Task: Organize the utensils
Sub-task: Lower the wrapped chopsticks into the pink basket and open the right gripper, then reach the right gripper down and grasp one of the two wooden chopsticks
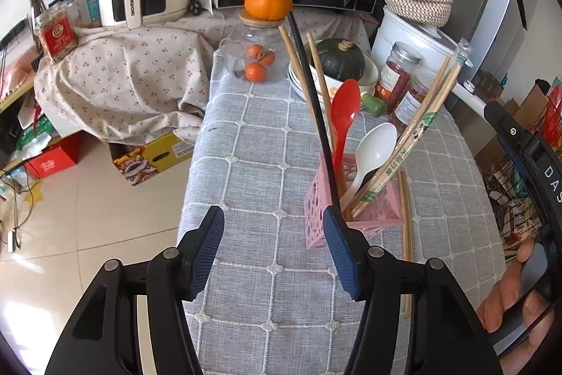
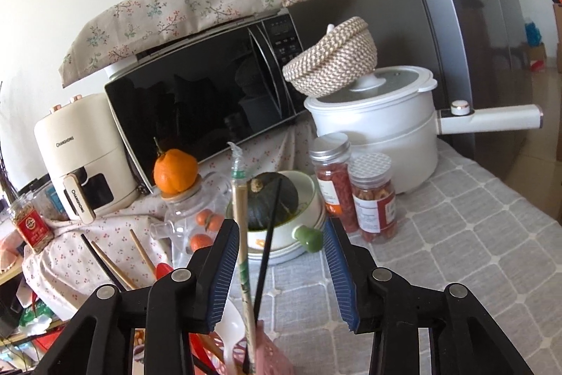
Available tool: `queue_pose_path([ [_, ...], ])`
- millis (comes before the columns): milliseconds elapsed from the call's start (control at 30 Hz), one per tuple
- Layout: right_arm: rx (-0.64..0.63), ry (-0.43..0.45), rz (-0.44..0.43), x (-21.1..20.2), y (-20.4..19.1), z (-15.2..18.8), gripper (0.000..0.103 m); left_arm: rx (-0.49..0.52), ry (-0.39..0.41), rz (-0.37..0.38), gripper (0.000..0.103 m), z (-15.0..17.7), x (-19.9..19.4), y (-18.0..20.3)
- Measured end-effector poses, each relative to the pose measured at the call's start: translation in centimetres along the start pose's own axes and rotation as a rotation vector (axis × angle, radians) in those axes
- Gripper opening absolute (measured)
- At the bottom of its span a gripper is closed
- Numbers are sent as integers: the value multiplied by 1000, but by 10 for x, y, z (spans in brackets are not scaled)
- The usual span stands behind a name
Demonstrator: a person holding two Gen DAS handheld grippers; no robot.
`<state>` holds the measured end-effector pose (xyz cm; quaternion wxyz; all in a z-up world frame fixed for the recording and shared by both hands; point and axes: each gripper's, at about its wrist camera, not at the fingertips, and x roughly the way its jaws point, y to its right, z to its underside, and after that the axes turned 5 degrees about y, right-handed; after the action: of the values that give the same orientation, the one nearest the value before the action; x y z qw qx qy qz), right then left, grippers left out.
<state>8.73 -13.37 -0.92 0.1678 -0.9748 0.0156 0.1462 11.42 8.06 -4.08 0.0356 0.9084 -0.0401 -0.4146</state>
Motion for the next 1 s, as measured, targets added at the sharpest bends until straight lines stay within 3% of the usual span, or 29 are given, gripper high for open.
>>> queue_pose_path([
  [200,-90,-162,54,1,32,-2,57,44,-24,23,73,12,8,20],
  [333,-96,-286,90,10,58,8,62,57,-79,61,75,22,20,33],
  [667,-165,-681,84,70,90,71,65,78,-185,61,75,44,45,48],
  [800,-183,-743,105,90,97,86,65,81,-197,58,75,46,49,49],
  [1000,-196,-765,104,110,95,94,65,97,-205,61,75,49,51,54],
])
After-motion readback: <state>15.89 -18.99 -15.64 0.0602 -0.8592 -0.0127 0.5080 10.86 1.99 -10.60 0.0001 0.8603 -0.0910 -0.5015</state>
